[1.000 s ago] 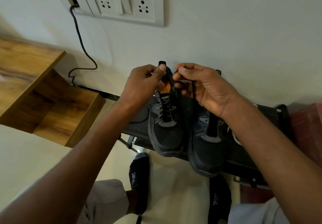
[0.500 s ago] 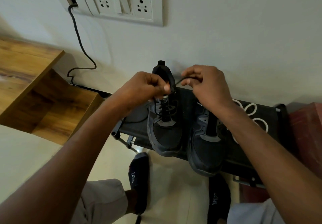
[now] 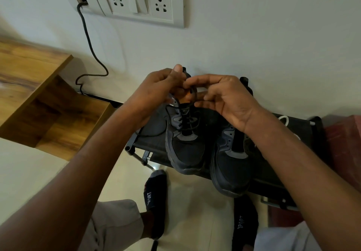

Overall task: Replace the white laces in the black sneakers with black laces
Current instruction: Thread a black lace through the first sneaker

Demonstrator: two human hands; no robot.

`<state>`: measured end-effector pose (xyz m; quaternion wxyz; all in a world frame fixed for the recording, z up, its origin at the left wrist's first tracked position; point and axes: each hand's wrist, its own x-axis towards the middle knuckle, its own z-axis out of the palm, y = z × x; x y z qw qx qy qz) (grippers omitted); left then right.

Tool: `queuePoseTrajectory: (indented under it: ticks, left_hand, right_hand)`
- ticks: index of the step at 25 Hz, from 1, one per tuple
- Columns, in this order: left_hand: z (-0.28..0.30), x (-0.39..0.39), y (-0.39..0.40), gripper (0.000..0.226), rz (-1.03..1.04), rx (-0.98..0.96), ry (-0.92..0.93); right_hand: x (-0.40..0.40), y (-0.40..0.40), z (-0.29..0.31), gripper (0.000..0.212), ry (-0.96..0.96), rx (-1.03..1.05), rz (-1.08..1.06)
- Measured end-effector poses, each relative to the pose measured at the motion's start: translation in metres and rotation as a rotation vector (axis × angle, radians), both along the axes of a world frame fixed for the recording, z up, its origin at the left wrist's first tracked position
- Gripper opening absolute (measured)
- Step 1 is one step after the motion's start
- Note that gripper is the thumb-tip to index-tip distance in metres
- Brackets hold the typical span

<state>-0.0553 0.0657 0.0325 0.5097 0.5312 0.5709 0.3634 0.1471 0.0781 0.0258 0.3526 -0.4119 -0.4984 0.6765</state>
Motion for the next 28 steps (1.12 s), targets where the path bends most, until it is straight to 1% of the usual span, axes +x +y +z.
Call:
queuePoseTrajectory:
  ticks: [1,3,6,7,9,11,13,15,17,18,20,22,24,25,26,27,28]
  left_hand:
    - [0.000,0.002,-0.001,0.052,-0.030,-0.050,-0.060]
    - [0.001,0.006,-0.001,0.051,-0.032,-0.124,-0.171]
    - [-0.002,0.004,0.001,0.028,0.072,-0.138,-0.273]
    - [-0.003,0.002,0.002,0.021,0.115,-0.131,-0.267]
    - [-0.006,-0.002,0.004,0.015,0.169,-0.123,-0.221]
    - [-0.010,-0.002,0.004,0.019,0.179,-0.140,-0.195]
    - [-0.011,-0.001,0.002,0.026,0.151,-0.182,-0.166]
    - [-0.007,0.000,0.001,0.027,0.101,-0.207,-0.171]
    - [0.001,0.003,-0.001,0.028,0.078,-0.197,-0.244]
    - [0.004,0.003,-0.001,0.030,0.066,-0.189,-0.282]
    - [0.007,0.004,-0.001,0.031,0.031,-0.187,-0.318]
    - [0.005,0.001,0.000,0.029,0.011,-0.179,-0.261]
    - [0.002,-0.004,0.003,0.028,0.049,-0.180,-0.169]
    - [0.001,-0.006,0.005,0.028,0.078,-0.184,-0.107]
    - [-0.002,-0.009,0.007,0.029,0.105,-0.174,0.004]
    - [-0.005,-0.011,0.009,0.030,0.117,-0.151,0.182]
    - [-0.010,-0.013,0.011,0.027,0.108,-0.114,0.414]
  right_hand:
    - [0.000,0.000,0.001,0.038,0.045,-0.051,0.014]
    - [-0.001,0.000,0.000,0.027,0.025,-0.101,0.013]
    - [-0.005,-0.001,-0.010,0.030,-0.102,-0.062,-0.069]
    - [-0.006,0.000,-0.012,0.028,-0.129,-0.046,-0.101]
    - [-0.005,0.002,-0.015,0.021,-0.223,0.004,-0.151]
    - [-0.006,0.001,-0.016,0.015,-0.337,0.063,-0.153]
    - [-0.011,-0.001,-0.017,0.020,-0.395,0.125,-0.101]
    - [-0.018,-0.002,-0.019,0.029,-0.382,0.181,-0.072]
    - [-0.025,-0.001,-0.018,0.028,-0.323,0.192,-0.125]
    - [-0.028,0.001,-0.018,0.024,-0.269,0.159,-0.167]
    - [-0.034,0.001,-0.015,0.017,-0.104,0.025,-0.201]
    - [-0.037,0.001,-0.015,0.015,-0.070,-0.008,-0.193]
    - [-0.036,0.002,-0.017,0.013,-0.168,0.028,-0.200]
    - [-0.035,0.003,-0.019,0.013,-0.280,0.086,-0.204]
    - [-0.035,0.003,-0.021,0.014,-0.448,0.189,-0.199]
    - [-0.035,0.002,-0.025,0.015,-0.643,0.328,-0.189]
    - [-0.036,0.000,-0.028,0.015,-0.798,0.457,-0.177]
